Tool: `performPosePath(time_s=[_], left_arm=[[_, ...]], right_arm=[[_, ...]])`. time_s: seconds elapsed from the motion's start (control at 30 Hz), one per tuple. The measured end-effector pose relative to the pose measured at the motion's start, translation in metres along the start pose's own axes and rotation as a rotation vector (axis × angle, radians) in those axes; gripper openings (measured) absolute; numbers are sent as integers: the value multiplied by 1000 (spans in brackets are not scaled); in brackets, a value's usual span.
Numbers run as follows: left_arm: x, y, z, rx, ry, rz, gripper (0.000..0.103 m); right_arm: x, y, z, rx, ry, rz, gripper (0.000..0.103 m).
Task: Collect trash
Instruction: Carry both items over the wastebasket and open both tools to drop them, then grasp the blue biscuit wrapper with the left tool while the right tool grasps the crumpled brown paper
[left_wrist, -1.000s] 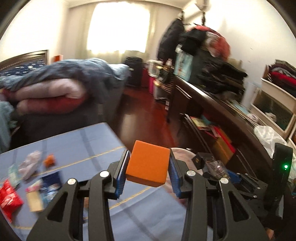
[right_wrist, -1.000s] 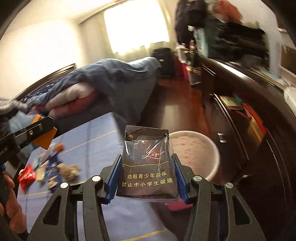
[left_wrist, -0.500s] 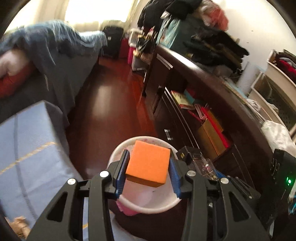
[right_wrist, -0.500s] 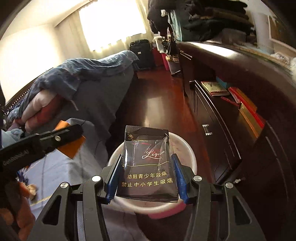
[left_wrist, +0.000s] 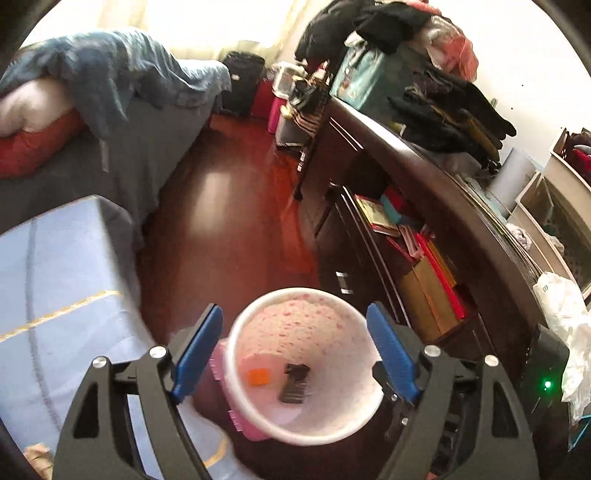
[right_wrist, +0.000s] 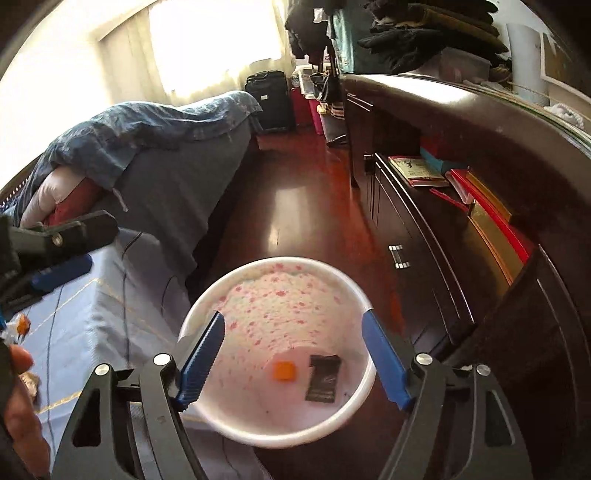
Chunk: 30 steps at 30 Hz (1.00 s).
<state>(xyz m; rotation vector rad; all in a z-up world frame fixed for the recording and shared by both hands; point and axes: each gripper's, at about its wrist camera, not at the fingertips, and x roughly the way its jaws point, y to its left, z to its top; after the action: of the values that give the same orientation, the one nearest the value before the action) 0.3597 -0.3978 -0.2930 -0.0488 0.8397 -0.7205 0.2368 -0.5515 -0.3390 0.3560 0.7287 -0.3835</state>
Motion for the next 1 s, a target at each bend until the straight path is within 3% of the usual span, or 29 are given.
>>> performPosePath(time_s=[0.1,0.3,0.63,0.87,1.0], left_arm=[[-33,9,-7,6,-44,100,93],[-90,40,-28,-4,-78,268,94],[-183,132,-68,-182,-124,474,95],[-195,187,-104,-371,-75,574,95],[-185,202,-115,-442,-50,592,96]], right_arm=[[-16,16,-4,-32,-2,5,85],[-46,68,-12,-125,2,74,91],[-76,155,-41,-272,46,239,93],[-84,192,-55,-340,61,269,93],[-84,203,-60,-353,69,264,93]])
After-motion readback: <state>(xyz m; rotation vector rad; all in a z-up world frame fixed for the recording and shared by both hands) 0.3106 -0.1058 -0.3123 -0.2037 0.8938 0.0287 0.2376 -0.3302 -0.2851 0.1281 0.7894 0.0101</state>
